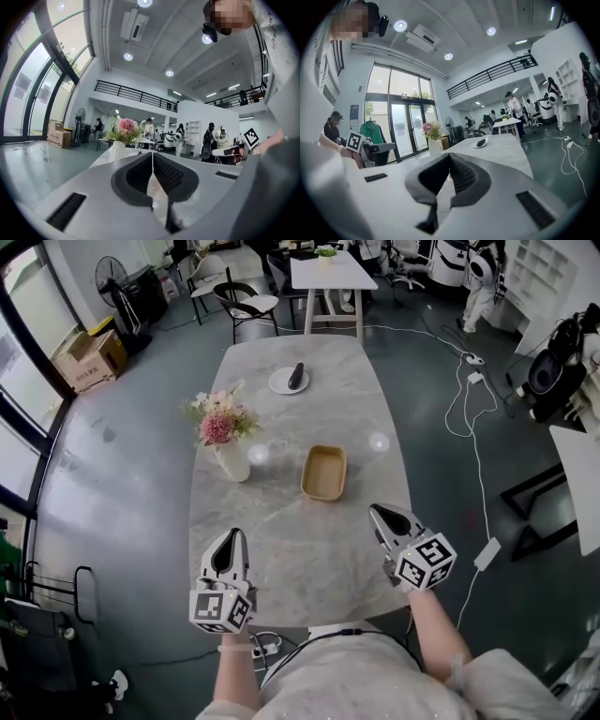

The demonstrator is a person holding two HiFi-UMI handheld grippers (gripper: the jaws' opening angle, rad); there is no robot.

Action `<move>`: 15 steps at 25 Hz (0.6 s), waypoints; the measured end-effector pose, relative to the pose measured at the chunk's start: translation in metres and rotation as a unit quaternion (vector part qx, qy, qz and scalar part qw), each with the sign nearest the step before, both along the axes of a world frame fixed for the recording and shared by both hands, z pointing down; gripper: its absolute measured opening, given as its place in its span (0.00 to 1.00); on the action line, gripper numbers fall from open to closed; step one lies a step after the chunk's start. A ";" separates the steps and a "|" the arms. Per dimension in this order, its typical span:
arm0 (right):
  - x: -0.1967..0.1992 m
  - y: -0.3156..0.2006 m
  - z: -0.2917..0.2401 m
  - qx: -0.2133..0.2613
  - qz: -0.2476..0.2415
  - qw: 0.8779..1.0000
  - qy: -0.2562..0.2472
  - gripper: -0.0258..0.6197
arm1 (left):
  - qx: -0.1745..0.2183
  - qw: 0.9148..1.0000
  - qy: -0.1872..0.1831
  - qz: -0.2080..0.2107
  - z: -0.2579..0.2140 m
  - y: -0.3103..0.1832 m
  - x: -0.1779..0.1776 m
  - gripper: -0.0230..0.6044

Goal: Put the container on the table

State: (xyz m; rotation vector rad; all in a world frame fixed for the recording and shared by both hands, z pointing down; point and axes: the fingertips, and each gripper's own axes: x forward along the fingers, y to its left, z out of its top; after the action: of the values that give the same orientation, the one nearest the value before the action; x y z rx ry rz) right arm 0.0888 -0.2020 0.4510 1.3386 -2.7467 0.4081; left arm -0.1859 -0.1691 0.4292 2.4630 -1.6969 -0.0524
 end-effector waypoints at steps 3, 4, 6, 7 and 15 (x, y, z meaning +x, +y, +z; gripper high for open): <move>0.006 0.001 -0.005 0.006 0.007 1.000 0.000 0.05 | 0.007 1.000 -0.006 -0.001 -0.006 0.000 0.002 0.05; 0.008 0.002 -0.006 0.007 0.009 1.000 -0.001 0.05 | 0.010 1.000 -0.006 -0.001 -0.007 0.000 0.003 0.05; 0.010 0.003 -0.007 0.011 0.013 1.000 -0.004 0.05 | 0.014 1.000 -0.007 -0.002 -0.009 0.003 0.003 0.05; 0.011 0.003 -0.008 0.013 0.014 1.000 -0.004 0.05 | 0.016 1.000 -0.008 -0.003 -0.010 0.004 0.002 0.05; 0.007 0.002 -0.017 0.028 0.014 1.000 -0.001 0.05 | 0.021 1.000 -0.008 -0.014 -0.014 0.006 -0.007 0.05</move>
State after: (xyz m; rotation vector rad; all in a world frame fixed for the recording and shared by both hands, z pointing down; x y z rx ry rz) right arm 0.0961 -0.1995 0.4339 1.3917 -2.7637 0.3380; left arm -0.1932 -0.1636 0.4149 2.4761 -1.7553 -0.0719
